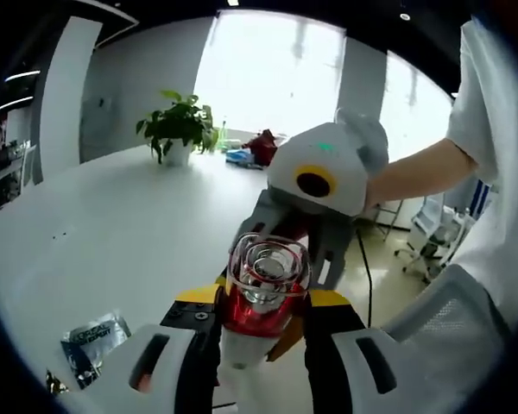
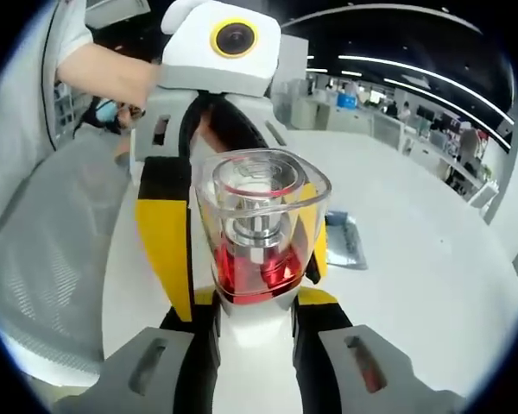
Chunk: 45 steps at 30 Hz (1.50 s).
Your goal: Arrange the skincare products in the storage area until every visible bottle or jar stands upright without overlapping.
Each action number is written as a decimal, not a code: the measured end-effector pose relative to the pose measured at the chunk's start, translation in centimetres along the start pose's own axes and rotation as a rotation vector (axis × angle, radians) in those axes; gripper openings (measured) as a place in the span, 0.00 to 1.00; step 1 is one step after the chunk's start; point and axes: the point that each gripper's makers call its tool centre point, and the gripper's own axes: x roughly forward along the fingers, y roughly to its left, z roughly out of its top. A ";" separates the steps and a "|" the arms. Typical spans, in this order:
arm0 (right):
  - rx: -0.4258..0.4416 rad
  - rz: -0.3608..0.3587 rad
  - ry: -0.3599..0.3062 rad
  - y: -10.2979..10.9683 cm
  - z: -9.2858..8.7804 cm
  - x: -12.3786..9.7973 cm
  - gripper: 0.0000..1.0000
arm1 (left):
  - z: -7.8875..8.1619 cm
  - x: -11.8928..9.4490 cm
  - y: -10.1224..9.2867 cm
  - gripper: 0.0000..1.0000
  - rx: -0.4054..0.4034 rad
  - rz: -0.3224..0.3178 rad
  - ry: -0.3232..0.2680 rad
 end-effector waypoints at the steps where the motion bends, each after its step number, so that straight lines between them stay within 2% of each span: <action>1: 0.016 -0.008 -0.001 -0.1 -0.1 0.0 0.32 | 0.1 0.0 -0.1 0.33 -0.003 -0.001 -0.003; 12: 0.068 -0.062 0.005 -0.4 -0.3 -0.5 0.46 | 0.1 -0.9 -0.1 0.46 -0.006 0.035 0.007; 14: 0.067 -0.076 -0.002 -0.1 0.0 -0.8 0.46 | -0.1 -1.4 -0.6 0.43 -0.048 0.026 0.018; 15: 0.073 -0.081 -0.009 -0.1 0.1 -1.0 0.46 | 0.0 -1.5 -0.6 0.41 -0.043 0.031 0.013; 17: 0.097 -0.101 -0.033 -0.2 0.5 -1.3 0.49 | -0.2 -2.2 -0.5 0.45 -0.048 0.059 0.007; 19: 0.113 -0.121 -0.038 -0.1 0.7 -1.7 0.52 | -0.2 -2.7 -0.3 0.52 -0.063 0.086 -0.004; 24: 0.152 -0.164 -0.054 0.1 1.0 -2.3 0.59 | -0.7 -3.9 -0.4 0.61 -0.088 0.124 -0.008; 26: 0.162 -0.181 -0.056 0.2 1.1 -2.6 0.62 | -1.0 -4.6 -0.3 0.62 -0.114 0.139 -0.007; 31: 0.194 -0.223 -0.069 0.5 1.3 -3.4 0.65 | -1.7 -5.9 -0.7 0.67 -0.164 0.172 -0.009; 35: 0.216 -0.258 -0.076 0.7 1.5 -4.2 0.69 | -2.0 -7.4 -0.7 0.70 -0.200 0.195 -0.032; 37: 0.237 -0.282 -0.086 0.7 1.6 -4.6 0.70 | -2.0 -7.6 -1.6 0.72 -0.218 0.209 -0.044; 45: 0.279 -0.335 -0.093 1.8 1.7 -5.8 0.74 | -3.1 -10.7 -1.5 0.84 -0.276 0.288 -0.084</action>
